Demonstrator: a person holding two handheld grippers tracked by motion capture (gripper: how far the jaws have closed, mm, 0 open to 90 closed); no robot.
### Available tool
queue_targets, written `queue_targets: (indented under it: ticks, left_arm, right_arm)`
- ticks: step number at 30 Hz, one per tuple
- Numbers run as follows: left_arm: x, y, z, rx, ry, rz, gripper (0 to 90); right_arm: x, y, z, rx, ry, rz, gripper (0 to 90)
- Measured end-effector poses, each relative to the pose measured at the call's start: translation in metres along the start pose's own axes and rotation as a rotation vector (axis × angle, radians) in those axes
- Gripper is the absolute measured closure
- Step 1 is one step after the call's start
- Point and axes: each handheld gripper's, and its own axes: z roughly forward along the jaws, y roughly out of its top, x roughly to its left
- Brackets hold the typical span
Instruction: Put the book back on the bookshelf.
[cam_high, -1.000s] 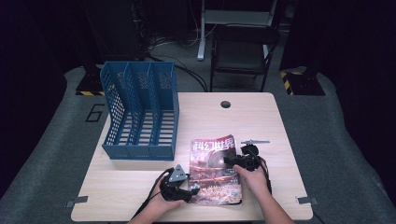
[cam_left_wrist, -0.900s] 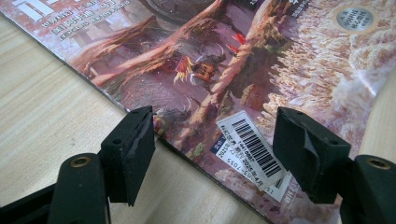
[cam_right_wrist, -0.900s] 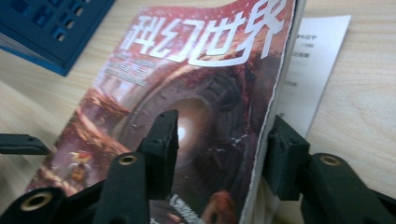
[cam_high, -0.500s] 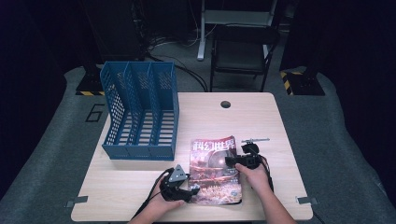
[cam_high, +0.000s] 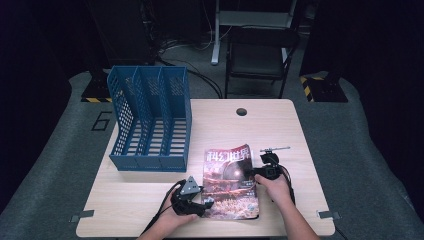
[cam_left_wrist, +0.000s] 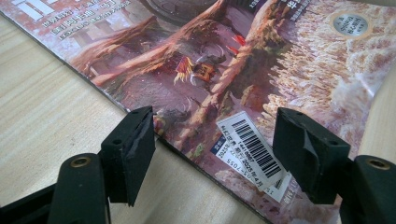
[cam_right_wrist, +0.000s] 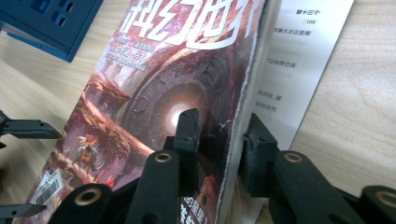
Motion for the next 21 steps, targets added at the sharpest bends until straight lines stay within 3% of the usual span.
queue_targets:
  ticks: [9,12,21]
  left_arm:
    - [0.0005,0.0000,-0.0001,0.000,-0.004,0.000,29.9]
    - [0.0008,0.0002,-0.0006,0.005,-0.010,0.000,30.0]
    - [0.0016,0.0001,-0.0008,0.000,-0.009,-0.007,30.0]
  right_arm:
    - [0.0066,0.0014,-0.0049,-0.004,0.016,-0.026,82.4]
    - [0.0078,0.0014,-0.0054,-0.020,0.007,-0.076,83.5]
    - [0.0092,0.0009,-0.0087,-0.033,0.031,-0.073,85.2]
